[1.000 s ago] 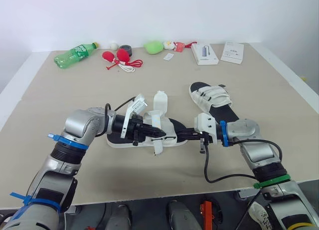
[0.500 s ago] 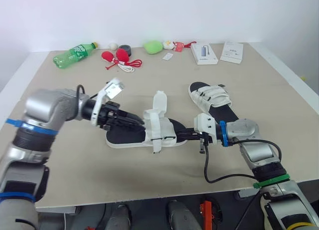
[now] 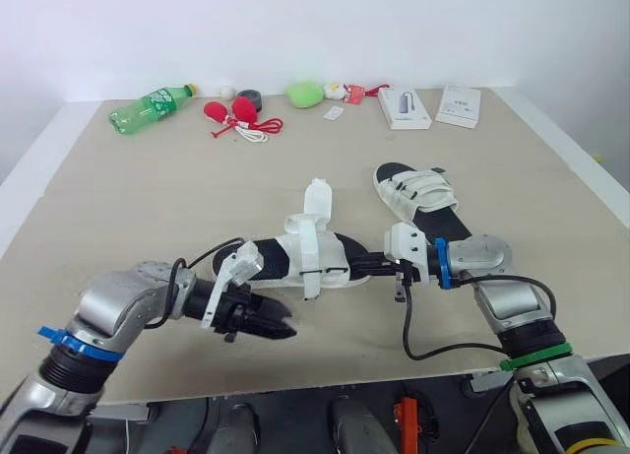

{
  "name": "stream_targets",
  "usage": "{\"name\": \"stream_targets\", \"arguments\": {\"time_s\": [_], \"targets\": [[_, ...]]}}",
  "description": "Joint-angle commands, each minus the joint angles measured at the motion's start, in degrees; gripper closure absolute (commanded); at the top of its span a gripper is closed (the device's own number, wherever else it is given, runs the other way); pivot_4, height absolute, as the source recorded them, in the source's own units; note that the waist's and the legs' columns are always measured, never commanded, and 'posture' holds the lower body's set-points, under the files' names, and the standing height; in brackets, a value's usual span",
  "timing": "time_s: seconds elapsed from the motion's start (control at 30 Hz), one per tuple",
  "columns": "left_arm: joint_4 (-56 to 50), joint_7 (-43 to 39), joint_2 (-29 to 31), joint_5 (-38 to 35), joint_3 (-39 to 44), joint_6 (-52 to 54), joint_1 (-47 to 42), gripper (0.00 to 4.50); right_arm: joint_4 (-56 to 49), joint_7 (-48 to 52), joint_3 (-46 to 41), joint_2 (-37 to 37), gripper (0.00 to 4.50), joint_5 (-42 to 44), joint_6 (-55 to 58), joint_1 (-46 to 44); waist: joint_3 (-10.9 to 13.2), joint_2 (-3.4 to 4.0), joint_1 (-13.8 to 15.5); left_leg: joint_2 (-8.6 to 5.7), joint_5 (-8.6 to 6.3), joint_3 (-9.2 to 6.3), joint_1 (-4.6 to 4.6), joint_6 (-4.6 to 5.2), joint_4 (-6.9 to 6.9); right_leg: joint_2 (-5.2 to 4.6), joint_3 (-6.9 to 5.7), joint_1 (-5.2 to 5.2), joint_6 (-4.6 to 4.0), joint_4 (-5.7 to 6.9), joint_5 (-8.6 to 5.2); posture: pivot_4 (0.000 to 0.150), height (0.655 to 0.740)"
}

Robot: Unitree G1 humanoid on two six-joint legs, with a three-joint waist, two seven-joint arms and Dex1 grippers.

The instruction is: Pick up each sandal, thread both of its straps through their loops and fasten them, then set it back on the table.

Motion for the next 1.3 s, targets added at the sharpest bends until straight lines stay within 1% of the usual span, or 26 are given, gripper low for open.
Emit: {"name": "stream_targets", "arguments": {"time_s": [0.03,0.13,0.23,0.43,0.53,0.77,0.87,1.0,1.3], "targets": [[-1.3,5.5,-3.3,2.9,0.9,-5.3,0.5,2.19,0.4,0.2,1.1,0.3,4.50,-0.8,0.1,-0.1,0.0,0.00,-0.1,0.00,0.00,0.00,0.00,0.00,0.00,0.00,0.00,0.00,0.00,0.00,0.00,0.150,0.7400],[-1.0,6.8,-4.6,3.9,0.3,-6.7,0.6,2.19,0.3,0.2,1.1,0.3,4.50,-0.8,0.2,-0.1,0.0,0.00,-0.1,0.00,0.00,0.00,0.02,0.00,-0.07,0.01,0.01,-0.01,0.19,0.00,0.11,0.150,0.7400],[0.2,8.0,-6.0,4.7,0.4,-7.6,-0.2,2.19,0.1,0.3,1.0,0.1,4.50,-0.8,0.2,0.1,0.0,0.00,-0.1,0.00,0.00,0.00,0.02,0.00,-0.06,0.02,0.01,0.00,0.17,0.00,0.10,0.150,0.7400],[2.1,7.4,-6.4,6.6,0.4,-10.0,-1.2,2.19,-0.3,0.5,0.8,-0.2,4.50,-1.0,0.2,0.4,0.0,0.00,0.0,-0.03,0.01,0.00,0.02,-0.02,-0.01,0.00,0.02,0.02,0.06,0.00,0.04,0.150,0.7400],[2.1,6.5,-5.6,6.5,1.2,-10.4,-1.4,2.19,-0.6,0.5,0.8,-0.4,4.50,-1.0,0.3,0.6,0.0,0.00,0.0,-0.03,0.01,0.00,0.01,-0.02,-0.01,0.00,0.03,0.02,0.06,0.00,0.04,0.150,0.7400],[0.4,3.3,-0.9,5.2,2.4,-9.9,-0.2,2.19,-1.3,0.8,0.9,-0.8,4.50,-0.9,0.4,1.3,0.0,0.00,0.0,-0.02,0.01,0.00,0.00,-0.02,-0.05,0.00,0.02,0.00,0.08,-0.01,0.03,0.150,0.7400],[0.9,3.1,-0.2,5.3,2.8,-10.3,-0.5,2.19,-0.9,0.9,0.9,-0.8,4.50,-1.0,0.2,1.0,0.0,0.00,0.0,-0.03,0.01,0.00,-0.01,-0.02,-0.06,0.00,0.02,0.00,0.08,-0.02,0.01,0.150,0.7400],[1.2,4.3,-1.6,4.7,3.0,-10.1,-0.9,2.19,-0.8,0.8,1.0,-0.6,4.50,-1.0,0.1,0.8,0.0,0.00,0.0,-0.02,0.01,0.00,-0.01,-0.02,-0.07,0.00,0.02,0.00,0.07,-0.02,0.00,0.150,0.7400],[1.0,5.2,-5.3,5.2,-0.5,-9.9,-0.8,2.19,-0.7,0.7,1.3,-0.3,4.50,-1.1,0.1,0.6,0.0,0.00,0.0,-0.02,0.01,0.00,-0.01,-0.02,-0.07,0.00,0.02,0.00,0.08,-0.02,0.01,0.150,0.7400]]}}
